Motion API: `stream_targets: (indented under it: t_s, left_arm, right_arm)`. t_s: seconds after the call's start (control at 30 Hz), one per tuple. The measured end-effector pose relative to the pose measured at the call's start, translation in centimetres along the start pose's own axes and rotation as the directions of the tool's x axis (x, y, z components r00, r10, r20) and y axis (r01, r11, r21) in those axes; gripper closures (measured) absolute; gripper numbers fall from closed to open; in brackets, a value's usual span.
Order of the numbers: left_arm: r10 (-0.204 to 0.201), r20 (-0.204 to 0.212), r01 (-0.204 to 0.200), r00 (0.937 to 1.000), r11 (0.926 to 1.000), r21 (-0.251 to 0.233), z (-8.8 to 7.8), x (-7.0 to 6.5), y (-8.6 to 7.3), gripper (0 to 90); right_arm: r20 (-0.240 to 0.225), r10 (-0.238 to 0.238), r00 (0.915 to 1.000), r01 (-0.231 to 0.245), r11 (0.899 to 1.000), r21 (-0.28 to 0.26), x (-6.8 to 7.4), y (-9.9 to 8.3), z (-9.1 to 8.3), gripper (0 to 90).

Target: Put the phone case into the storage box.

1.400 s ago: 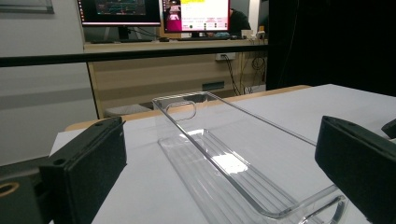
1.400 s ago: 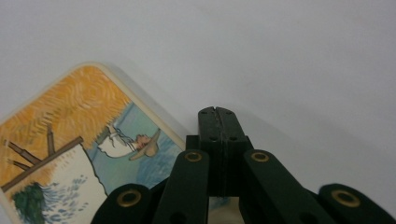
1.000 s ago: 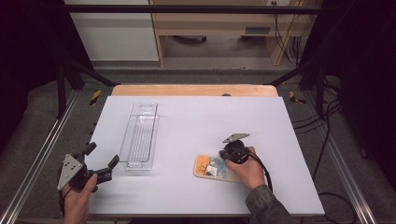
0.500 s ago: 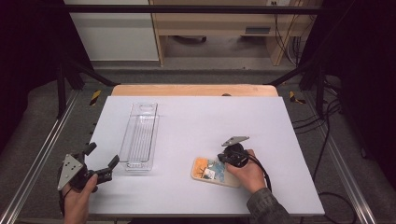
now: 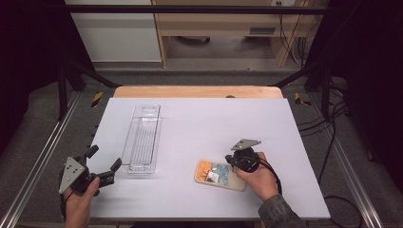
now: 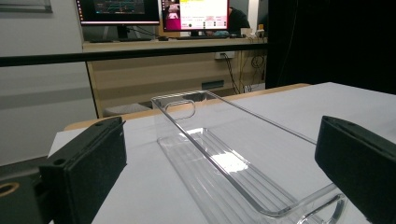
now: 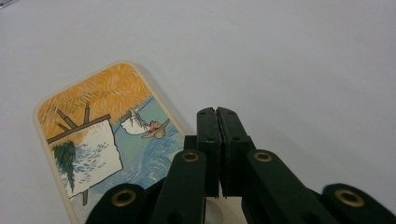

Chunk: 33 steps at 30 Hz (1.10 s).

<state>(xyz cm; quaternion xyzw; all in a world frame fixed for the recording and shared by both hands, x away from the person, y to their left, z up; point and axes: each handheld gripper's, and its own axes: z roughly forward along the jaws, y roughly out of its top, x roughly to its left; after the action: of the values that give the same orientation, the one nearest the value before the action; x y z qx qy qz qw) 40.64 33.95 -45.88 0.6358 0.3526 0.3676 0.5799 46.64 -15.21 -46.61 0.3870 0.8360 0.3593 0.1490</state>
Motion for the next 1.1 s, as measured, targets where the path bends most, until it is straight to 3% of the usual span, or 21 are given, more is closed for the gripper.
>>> stream_targets:
  t_s: [0.73,1.1]
  left_arm:
    - [0.000,0.002,0.000,1.0000,1.0000,0.001,0.0,0.0,0.0,2.2]
    - [0.001,0.002,-0.001,1.0000,1.0000,0.001,0.0,0.0,0.0,2.2]
  right_arm:
    - [-0.010,-0.029,0.9995,0.029,0.999,-0.030,0.7,0.3,-1.8,87.9]
    - [-0.019,-0.044,0.9988,0.043,0.998,-0.038,0.9,0.1,-2.8,82.5]
